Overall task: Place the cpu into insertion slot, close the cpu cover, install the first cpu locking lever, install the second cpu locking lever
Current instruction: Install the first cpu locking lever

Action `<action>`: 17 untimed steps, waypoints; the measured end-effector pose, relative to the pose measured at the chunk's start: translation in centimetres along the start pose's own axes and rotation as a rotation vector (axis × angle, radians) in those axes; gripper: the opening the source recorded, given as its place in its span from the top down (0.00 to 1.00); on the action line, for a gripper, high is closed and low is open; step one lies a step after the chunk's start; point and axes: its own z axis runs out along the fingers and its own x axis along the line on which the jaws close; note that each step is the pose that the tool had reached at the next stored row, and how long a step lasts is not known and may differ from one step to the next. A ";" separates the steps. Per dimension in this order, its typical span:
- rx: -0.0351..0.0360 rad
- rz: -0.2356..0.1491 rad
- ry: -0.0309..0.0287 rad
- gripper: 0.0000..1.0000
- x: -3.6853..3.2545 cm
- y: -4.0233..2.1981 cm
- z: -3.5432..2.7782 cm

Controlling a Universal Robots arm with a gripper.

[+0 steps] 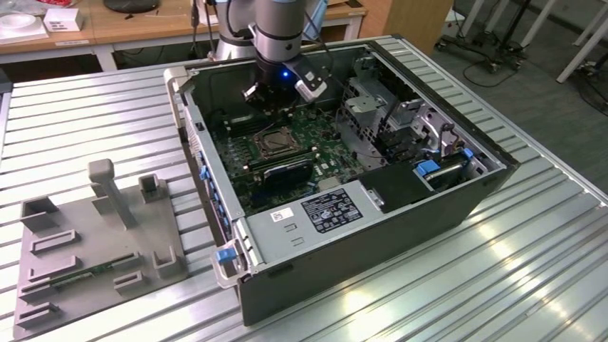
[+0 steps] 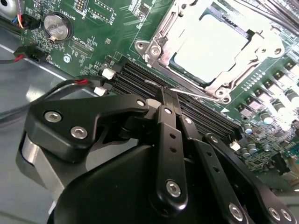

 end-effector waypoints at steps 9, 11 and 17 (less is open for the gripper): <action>0.0006 0.006 -0.0011 0.89 -0.37 -0.17 0.78; 0.0012 0.007 -0.0012 0.89 -0.46 -0.25 0.86; 0.0028 0.009 -0.0014 0.89 -0.50 -0.33 1.02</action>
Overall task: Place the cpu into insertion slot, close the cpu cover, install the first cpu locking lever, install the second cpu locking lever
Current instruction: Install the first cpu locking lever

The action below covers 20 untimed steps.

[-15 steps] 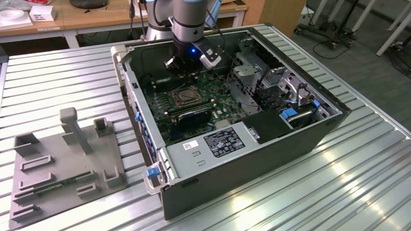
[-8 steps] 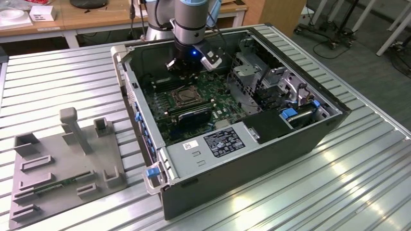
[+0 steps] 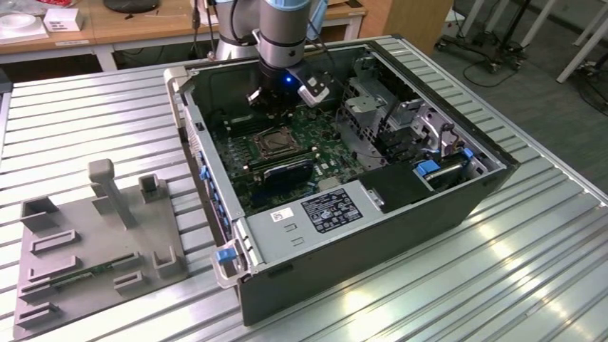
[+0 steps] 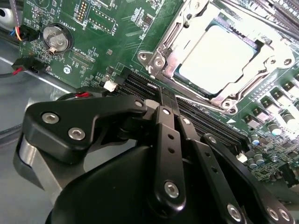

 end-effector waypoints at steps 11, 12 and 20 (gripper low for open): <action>0.0188 -0.001 -0.0006 0.89 0.02 -0.08 0.44; 0.0222 -0.001 -0.0006 0.89 0.02 -0.09 0.45; 0.0345 -0.002 -0.0005 0.89 0.02 -0.15 0.44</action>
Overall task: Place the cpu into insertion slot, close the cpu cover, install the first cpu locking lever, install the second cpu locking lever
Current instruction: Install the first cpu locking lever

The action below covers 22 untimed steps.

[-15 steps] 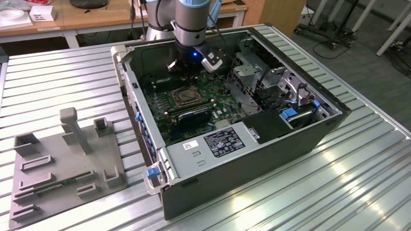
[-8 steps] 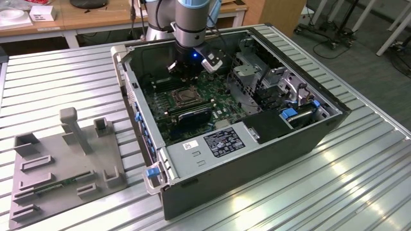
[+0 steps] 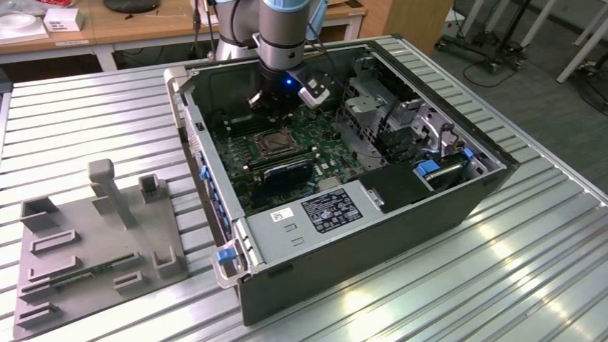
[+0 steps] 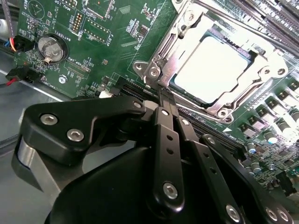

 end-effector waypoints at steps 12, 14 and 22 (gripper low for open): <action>-0.0002 0.000 -0.0001 0.89 -0.08 0.19 -1.37; -0.0002 0.000 0.0000 0.89 -0.10 0.23 -1.73; -0.0004 0.000 -0.0014 0.89 0.08 0.25 -1.86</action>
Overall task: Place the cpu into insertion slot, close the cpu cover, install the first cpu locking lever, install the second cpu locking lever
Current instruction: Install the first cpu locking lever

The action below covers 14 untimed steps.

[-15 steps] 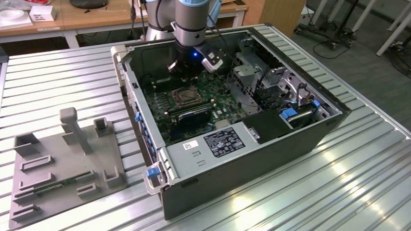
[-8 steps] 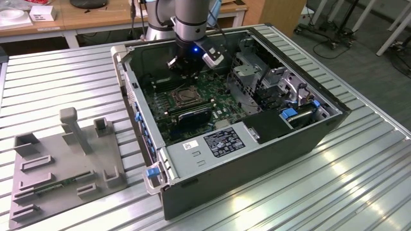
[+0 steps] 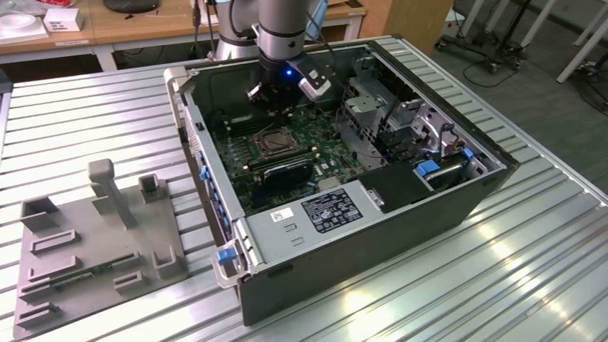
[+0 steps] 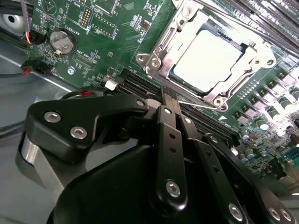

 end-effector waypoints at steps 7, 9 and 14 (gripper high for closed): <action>-0.0001 -0.002 -0.0167 0.89 1.32 0.01 -0.07; 0.0000 -0.003 -0.0224 0.89 1.70 0.02 -0.09; 0.0000 -0.005 -0.0332 0.89 2.40 0.04 -0.12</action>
